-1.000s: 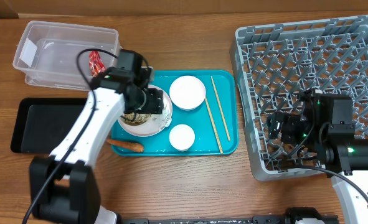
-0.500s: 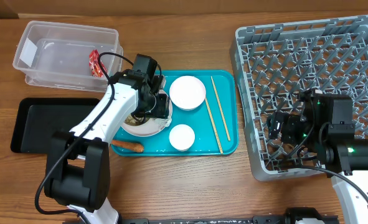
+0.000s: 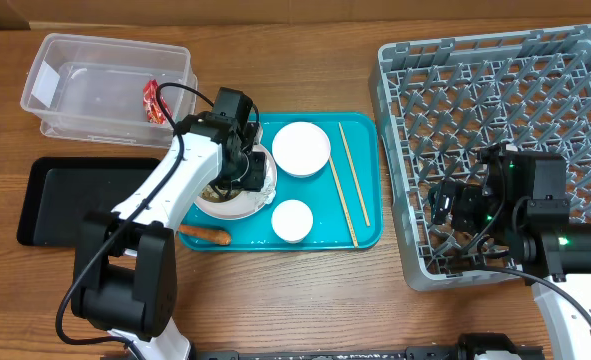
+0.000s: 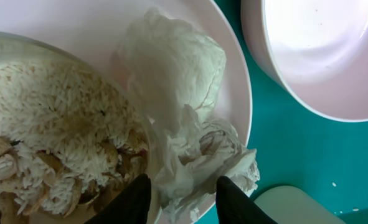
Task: Sort waste into correct bins and load items into the dishwasher
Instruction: 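Grasp the crumpled tissue on the plate with the left gripper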
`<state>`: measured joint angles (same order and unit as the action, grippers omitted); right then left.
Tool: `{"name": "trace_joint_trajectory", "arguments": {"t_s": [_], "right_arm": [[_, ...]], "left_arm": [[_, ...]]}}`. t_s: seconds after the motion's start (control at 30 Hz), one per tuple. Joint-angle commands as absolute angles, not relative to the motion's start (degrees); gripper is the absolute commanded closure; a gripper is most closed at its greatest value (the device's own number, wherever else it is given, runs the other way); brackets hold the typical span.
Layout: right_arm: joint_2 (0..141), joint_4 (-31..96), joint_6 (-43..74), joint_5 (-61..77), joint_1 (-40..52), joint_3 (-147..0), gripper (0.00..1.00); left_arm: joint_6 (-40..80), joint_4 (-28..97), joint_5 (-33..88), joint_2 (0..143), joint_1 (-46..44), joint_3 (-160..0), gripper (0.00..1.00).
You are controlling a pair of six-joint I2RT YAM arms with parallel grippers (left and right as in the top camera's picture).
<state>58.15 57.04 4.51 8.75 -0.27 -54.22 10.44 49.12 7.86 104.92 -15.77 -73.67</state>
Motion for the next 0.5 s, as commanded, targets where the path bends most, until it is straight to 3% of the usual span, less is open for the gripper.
{"name": "trace_joint_trajectory", "arguments": {"t_s": [0.0, 0.17, 0.4, 0.47], "right_arm": [[58.00, 56.97, 4.78, 9.08, 0.03, -55.90, 0.00], [58.00, 56.97, 4.78, 9.08, 0.03, -55.90, 0.00], [58.00, 57.19, 4.78, 9.08, 0.03, -55.90, 0.00], [58.00, 57.17, 4.78, 9.08, 0.03, -55.90, 0.00]], "left_arm": [[10.37, 49.71, 6.90, 105.16, -16.10, -76.86, 0.63], [10.39, 49.80, 7.09, 105.19, -16.21, -77.69, 0.78], [10.33, 51.03, 7.01, 105.21, -16.21, -77.67, 0.80], [10.35, 51.00, 7.03, 105.21, -16.21, -77.67, 0.89]]}}
